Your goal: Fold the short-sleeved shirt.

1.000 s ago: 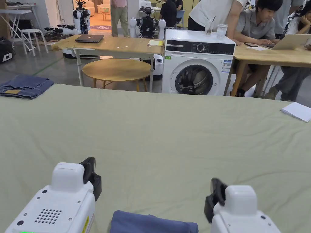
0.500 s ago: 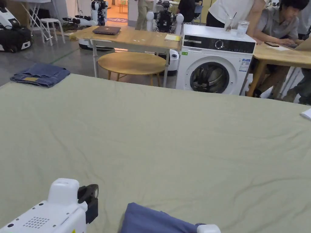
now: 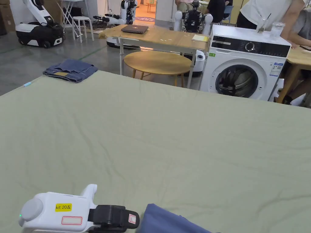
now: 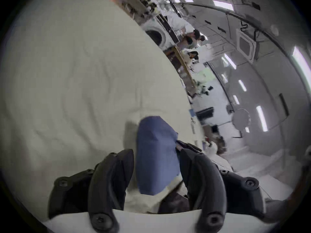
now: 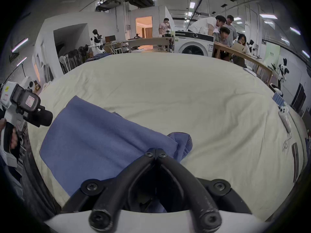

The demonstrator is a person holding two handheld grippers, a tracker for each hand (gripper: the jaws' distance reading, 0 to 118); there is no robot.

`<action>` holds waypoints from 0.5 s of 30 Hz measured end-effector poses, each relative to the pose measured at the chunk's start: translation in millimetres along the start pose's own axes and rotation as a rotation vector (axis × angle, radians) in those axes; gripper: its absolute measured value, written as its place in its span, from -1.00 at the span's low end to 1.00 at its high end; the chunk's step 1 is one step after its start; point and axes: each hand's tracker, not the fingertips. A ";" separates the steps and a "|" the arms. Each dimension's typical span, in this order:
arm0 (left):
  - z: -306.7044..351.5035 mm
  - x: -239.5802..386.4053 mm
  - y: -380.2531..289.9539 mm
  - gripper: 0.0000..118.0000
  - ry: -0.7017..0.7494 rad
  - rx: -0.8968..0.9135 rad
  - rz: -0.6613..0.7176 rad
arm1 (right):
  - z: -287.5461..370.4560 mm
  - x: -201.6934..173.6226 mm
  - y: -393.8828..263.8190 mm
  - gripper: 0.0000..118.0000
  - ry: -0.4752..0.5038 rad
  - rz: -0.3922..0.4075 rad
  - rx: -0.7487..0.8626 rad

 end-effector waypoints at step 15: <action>-92.4 -30.2 0.7 0.01 -0.141 -0.257 0.079 | 0.5 0.7 -0.6 -1.00 0.003 0.000 0.001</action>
